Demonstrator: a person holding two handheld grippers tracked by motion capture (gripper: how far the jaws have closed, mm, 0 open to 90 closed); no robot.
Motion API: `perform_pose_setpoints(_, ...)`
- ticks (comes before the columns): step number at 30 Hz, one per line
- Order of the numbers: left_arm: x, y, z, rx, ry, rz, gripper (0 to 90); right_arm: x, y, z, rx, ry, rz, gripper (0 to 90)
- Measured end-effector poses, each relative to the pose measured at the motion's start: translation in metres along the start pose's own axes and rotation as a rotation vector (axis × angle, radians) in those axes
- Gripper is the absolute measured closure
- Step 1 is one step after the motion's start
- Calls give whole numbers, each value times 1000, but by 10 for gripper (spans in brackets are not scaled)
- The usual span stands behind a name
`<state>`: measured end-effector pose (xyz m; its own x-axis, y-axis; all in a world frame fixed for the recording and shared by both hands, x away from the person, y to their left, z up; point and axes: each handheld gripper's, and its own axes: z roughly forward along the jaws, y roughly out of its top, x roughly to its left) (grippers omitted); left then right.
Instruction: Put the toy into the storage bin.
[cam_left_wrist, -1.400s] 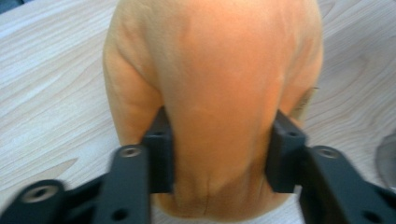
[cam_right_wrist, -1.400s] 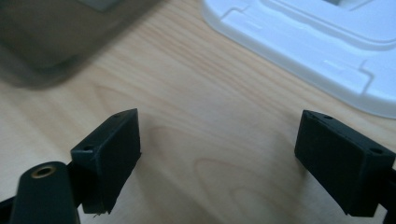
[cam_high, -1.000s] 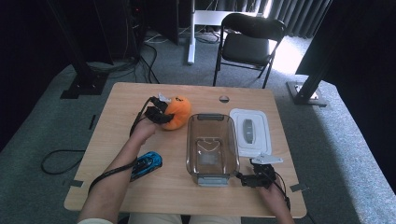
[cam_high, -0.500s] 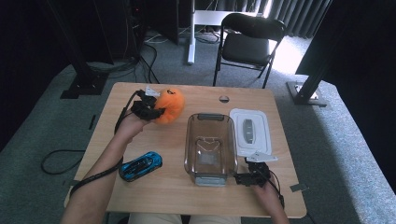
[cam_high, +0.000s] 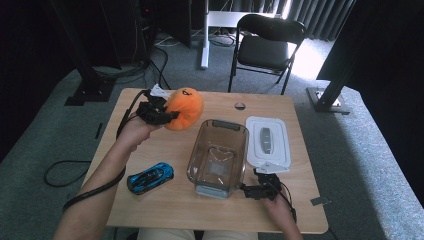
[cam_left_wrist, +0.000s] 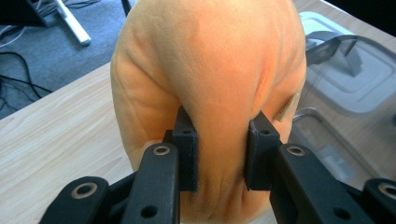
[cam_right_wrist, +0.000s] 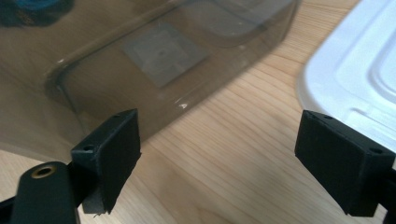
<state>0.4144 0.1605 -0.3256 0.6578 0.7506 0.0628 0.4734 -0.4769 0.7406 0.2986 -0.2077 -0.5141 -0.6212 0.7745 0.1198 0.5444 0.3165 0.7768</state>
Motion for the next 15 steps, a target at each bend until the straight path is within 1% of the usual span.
perform_pose_setpoints(1,0,0,0,0,0,0,719,1,1,1,-2,4,-1,138)
perform_pose_setpoints(2,-4,2,0,1,-9,10,720,3,1,3,-3,5,0,137)
perform_pose_setpoints(4,-4,2,0,1,-9,10,720,4,2,4,-3,5,-2,137)
perform_pose_setpoints(6,-10,8,-1,6,-24,30,720,9,6,7,-7,9,-9,137)
perform_pose_setpoints(8,-12,9,-1,4,-27,28,720,10,8,8,-5,12,-11,137)
perform_pose_setpoints(9,-15,12,-1,1,-37,36,720,12,10,11,-7,21,-17,137)
perform_pose_setpoints(10,-15,12,-1,1,-37,36,720,14,11,12,-8,24,-18,137)
perform_pose_setpoints(11,-17,15,0,4,-47,43,720,15,12,14,-8,26,-21,137)
perform_pose_setpoints(14,-21,17,1,3,-54,48,720,16,13,17,-5,21,-23,137)
perform_pose_setpoints(15,-24,20,3,12,-66,63,720,19,15,19,-3,24,-28,137)
